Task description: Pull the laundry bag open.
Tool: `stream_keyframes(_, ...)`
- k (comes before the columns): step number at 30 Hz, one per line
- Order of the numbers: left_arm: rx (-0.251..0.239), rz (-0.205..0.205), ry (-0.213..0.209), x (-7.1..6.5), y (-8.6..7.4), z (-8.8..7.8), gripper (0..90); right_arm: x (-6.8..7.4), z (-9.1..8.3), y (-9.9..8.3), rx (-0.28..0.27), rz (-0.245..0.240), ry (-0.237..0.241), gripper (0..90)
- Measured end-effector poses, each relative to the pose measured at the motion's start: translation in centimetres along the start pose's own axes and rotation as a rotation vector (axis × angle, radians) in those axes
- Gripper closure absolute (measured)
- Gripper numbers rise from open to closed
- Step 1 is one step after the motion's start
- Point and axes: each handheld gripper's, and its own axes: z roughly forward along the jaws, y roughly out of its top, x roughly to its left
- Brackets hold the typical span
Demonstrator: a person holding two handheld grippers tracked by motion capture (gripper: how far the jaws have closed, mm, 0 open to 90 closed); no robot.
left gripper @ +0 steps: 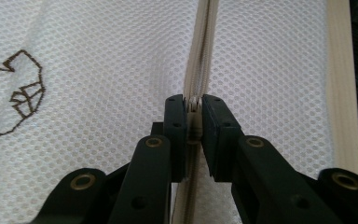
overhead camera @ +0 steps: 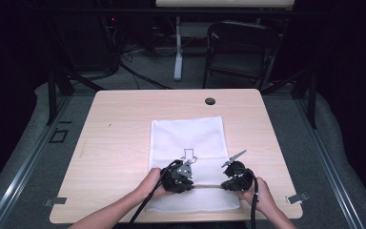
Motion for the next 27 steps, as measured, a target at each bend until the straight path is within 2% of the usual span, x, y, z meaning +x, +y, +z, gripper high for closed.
stream_keyframes(1,-0.006,-0.01,-0.011,0.0,0.0,-0.1,76.3,0.1,0.0,0.0,-0.006,0.001,0.001,90.0)
stream_keyframes(3,-0.03,-0.029,-0.044,0.2,-0.2,-0.2,75.4,0.1,0.0,0.0,-0.005,0.001,0.001,90.0)
stream_keyframes(4,-0.033,-0.053,-0.066,0.4,-0.3,-0.1,75.1,0.0,0.0,0.0,-0.004,0.0,0.003,90.0)
stream_keyframes(6,-0.014,-0.077,-0.08,0.8,-0.6,0.4,76.1,0.0,0.0,0.0,-0.002,0.0,0.005,90.0)
stream_keyframes(7,-0.022,-0.091,-0.098,1.0,-0.8,0.6,77.5,0.0,0.0,0.0,-0.002,0.0,0.005,90.0)
stream_keyframes(8,-0.027,-0.099,-0.099,1.2,-0.8,0.7,79.3,0.1,0.0,0.0,-0.005,0.001,0.001,90.0)
stream_keyframes(9,-0.028,-0.097,-0.112,1.3,-0.9,0.7,80.1,0.1,0.0,0.0,-0.005,0.002,0.001,90.0)
stream_keyframes(13,-0.027,-0.098,-0.106,1.2,-0.8,0.7,81.2,0.0,0.0,0.0,-0.002,0.0,0.004,90.0)
stream_keyframes(17,0.002,-0.067,-0.07,0.9,-0.6,0.5,82.2,0.0,0.0,0.0,0.001,0.002,0.001,90.0)
stream_keyframes(19,-0.01,-0.068,-0.08,1.0,-0.6,0.4,82.2,0.0,0.0,0.0,-0.007,0.011,0.003,90.0)
stream_keyframes(21,-0.004,-0.07,-0.067,1.0,-0.5,0.1,82.3,-0.1,0.0,-0.1,-0.007,0.012,0.005,90.0)
stream_keyframes(27,-0.018,-0.057,-0.069,0.8,-0.3,-0.3,82.4,-0.1,0.1,-0.1,-0.013,0.02,0.01,90.0)
